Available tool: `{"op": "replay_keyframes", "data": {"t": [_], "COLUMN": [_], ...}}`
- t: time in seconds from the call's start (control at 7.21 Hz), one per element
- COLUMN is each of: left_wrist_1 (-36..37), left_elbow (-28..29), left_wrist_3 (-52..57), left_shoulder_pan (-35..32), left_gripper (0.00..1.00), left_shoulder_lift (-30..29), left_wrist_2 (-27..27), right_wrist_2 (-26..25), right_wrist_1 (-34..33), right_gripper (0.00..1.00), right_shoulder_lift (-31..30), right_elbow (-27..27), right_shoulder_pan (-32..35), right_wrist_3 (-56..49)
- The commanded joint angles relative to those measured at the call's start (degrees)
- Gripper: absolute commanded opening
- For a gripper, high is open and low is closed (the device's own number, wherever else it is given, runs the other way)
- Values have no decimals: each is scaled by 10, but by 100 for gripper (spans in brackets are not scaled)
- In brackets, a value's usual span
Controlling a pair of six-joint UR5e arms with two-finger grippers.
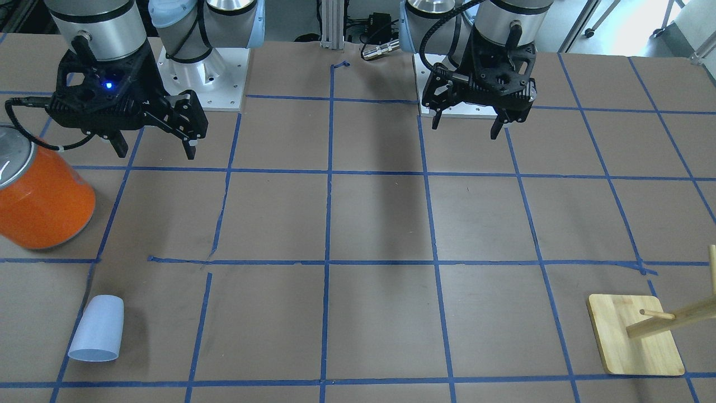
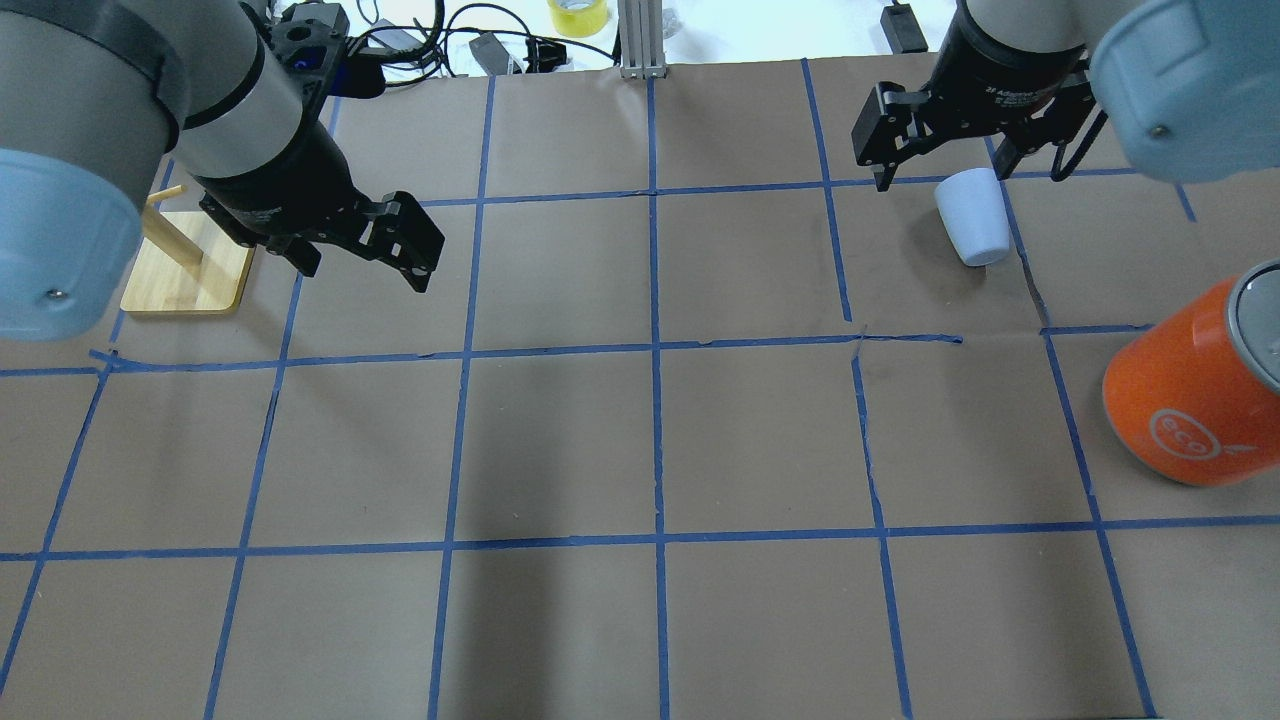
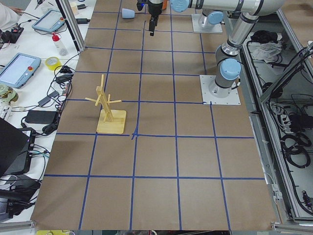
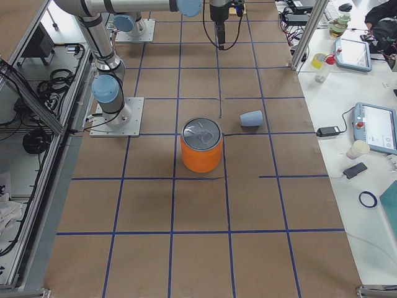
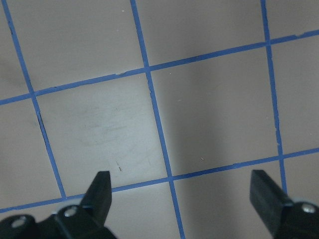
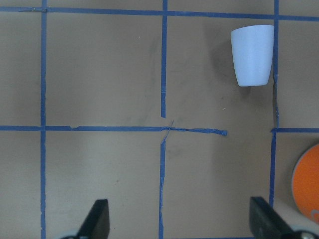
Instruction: Flip cup
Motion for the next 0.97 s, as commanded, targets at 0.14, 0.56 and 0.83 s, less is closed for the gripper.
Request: {"op": "replay_keyframes", "data": {"t": [0.14, 0.56, 0.83], "left_wrist_1": [0, 0, 0], "left_elbow": [-3, -3, -2], "left_wrist_3": [0, 0, 7], "left_shoulder_pan": [0, 0, 1], "left_gripper": [100, 100, 100], "left_shoulder_lift": [-2, -2, -3], "left_wrist_2": [-1, -1, -1], "right_wrist_2": [0, 1, -3], "right_wrist_1": [0, -2, 2], "right_gripper": [100, 100, 100], "right_shoulder_lift": [1, 2, 2], "right_elbow": [0, 0, 0], "right_shoulder_pan": [0, 0, -1], "right_wrist_3": [4, 2, 2]}}
